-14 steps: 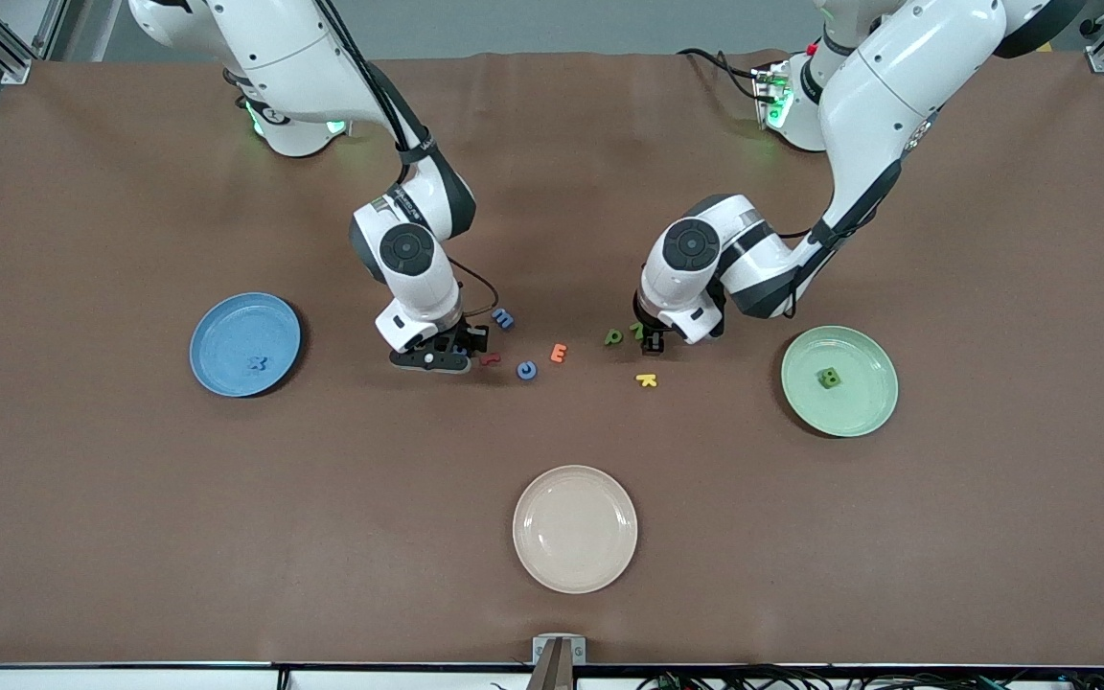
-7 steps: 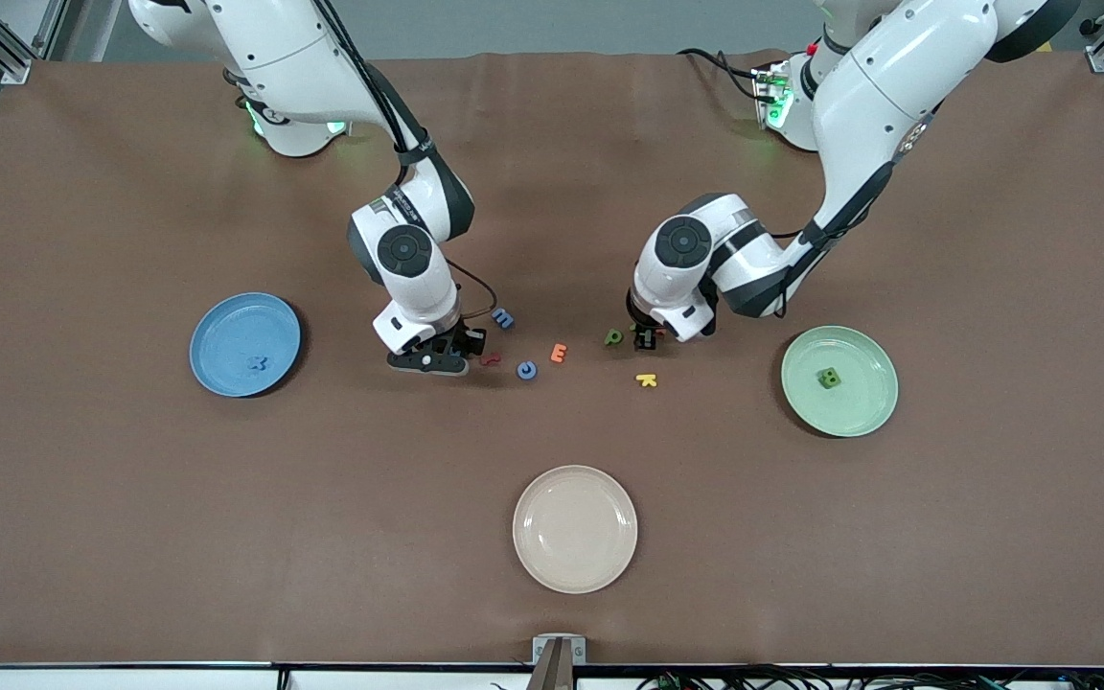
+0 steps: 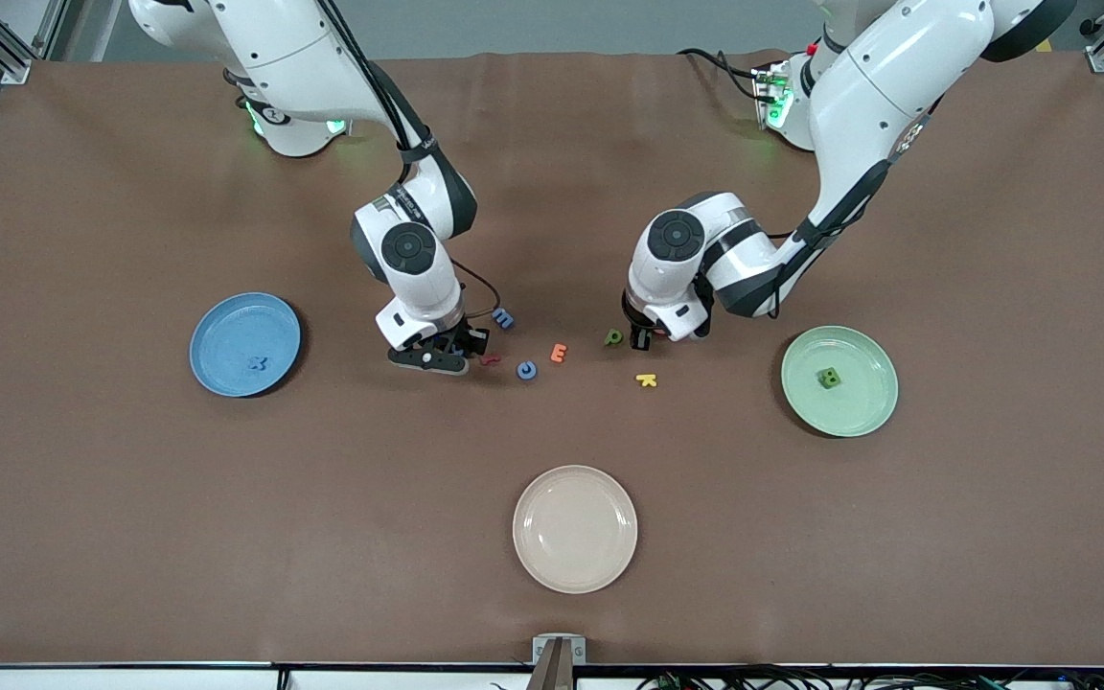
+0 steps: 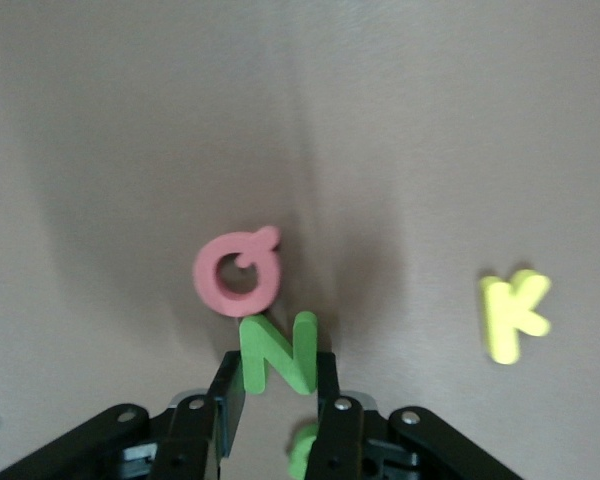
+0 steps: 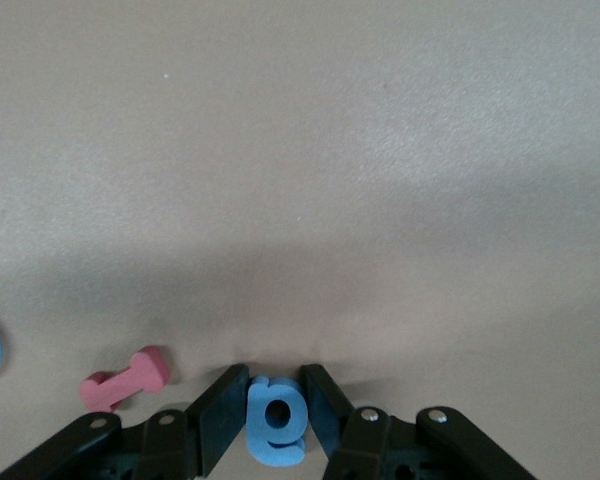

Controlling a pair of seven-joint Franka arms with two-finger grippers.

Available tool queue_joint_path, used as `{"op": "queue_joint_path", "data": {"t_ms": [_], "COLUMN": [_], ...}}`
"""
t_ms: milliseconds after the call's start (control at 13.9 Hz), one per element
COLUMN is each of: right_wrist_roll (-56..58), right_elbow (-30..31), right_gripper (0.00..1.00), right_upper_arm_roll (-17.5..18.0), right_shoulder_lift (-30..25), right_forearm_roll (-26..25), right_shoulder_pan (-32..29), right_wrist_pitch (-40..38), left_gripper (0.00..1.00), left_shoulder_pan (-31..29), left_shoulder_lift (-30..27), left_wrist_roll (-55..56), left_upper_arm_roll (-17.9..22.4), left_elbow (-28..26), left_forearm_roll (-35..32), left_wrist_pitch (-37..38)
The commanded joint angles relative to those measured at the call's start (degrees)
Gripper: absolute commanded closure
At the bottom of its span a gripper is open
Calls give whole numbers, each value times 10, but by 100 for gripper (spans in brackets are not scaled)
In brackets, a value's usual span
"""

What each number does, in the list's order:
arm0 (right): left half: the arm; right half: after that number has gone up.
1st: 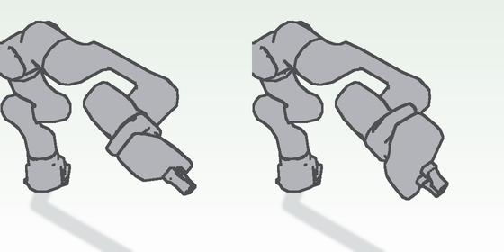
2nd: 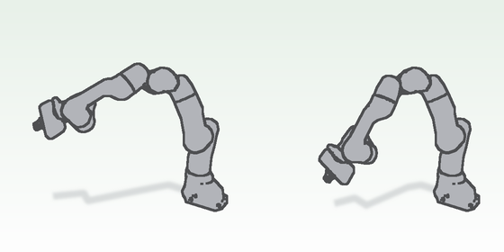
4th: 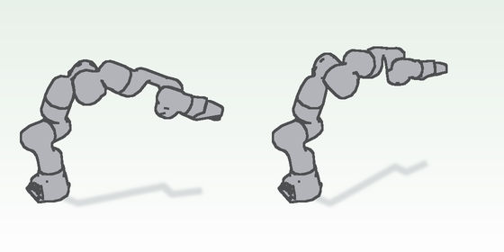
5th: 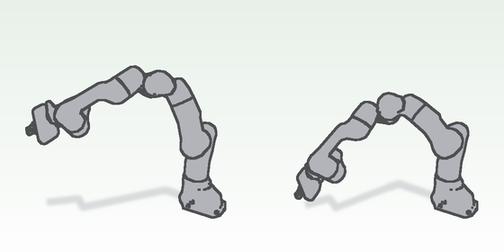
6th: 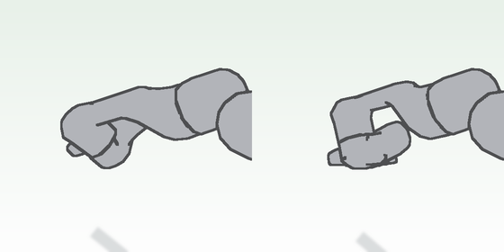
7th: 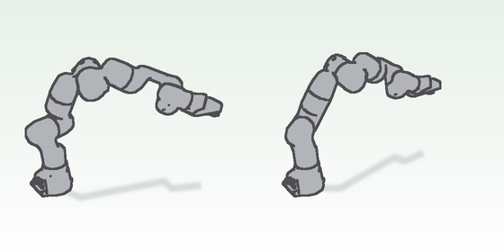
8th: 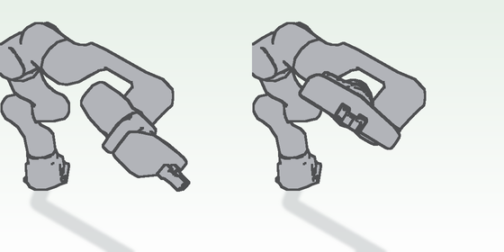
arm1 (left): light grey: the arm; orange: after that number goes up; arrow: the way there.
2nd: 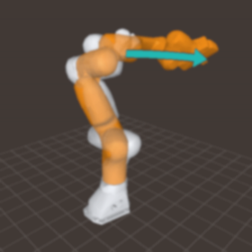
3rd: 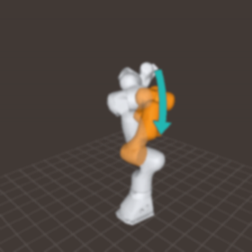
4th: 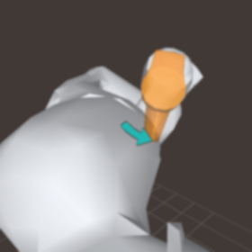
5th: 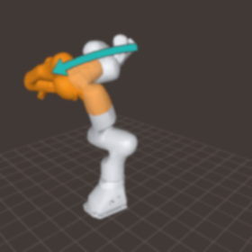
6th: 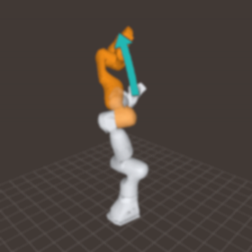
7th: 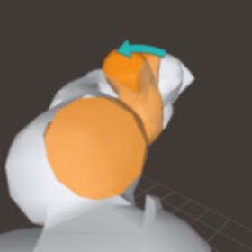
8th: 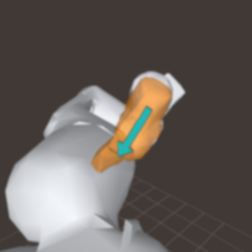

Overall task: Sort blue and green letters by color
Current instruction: 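Grasp the blue d with the right gripper while the left grasps green N, then place the blue d on the blue plate while the left places N on green plate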

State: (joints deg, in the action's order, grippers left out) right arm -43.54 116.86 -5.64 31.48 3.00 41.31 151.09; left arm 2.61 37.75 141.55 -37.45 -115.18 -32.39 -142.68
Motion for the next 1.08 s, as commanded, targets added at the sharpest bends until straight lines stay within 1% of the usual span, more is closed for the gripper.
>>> {"op": "queue_joint_path", "data": {"t_ms": [0, 72, 144, 216, 433, 505, 721, 865, 1009], "right_wrist_roll": [-24, -29, -29, -28, -9, 24, 176, 287, 380], "right_elbow": [-3, -3, -3, -4, -5, -5, -4, 2, 32], "right_gripper": [74, 76, 86, 99, 100, 100, 100, 100, 100], "right_upper_arm_roll": [-1, -1, -1, -1, -3, -3, -3, -3, -6], "right_shoulder_lift": [10, 10, 10, 10, 0, -15, -77, -106, -137], "right_forearm_roll": [-9, -9, -9, -9, -11, -12, -12, -13, -25], "right_shoulder_pan": [10, 12, 12, 11, 1, -17, -99, -157, -212], "right_wrist_pitch": [0, -1, -2, -4, -15, -41, -153, -195, -203], "left_gripper": [100, 100, 100, 100, 100, 100, 100, 100, 100], "left_shoulder_pan": [0, -1, -4, -8, -43, -59, -94, -115, -148], "left_shoulder_lift": [-27, -29, -31, -36, -43, -43, -43, -43, -43], "left_wrist_roll": [-7, -11, -24, -43, -138, -178, -316, -396, -482], "left_upper_arm_roll": [-3, -10, -22, -26, -39, -44, -44, -44, -44], "left_elbow": [16, 34, 56, 73, 101, 111, 143, 166, 179], "left_forearm_roll": [-9, -9, -8, -7, 0, 0, 0, 0, 0], "left_wrist_pitch": [26, 52, 84, 113, 127, 133, 186, 222, 243]}}
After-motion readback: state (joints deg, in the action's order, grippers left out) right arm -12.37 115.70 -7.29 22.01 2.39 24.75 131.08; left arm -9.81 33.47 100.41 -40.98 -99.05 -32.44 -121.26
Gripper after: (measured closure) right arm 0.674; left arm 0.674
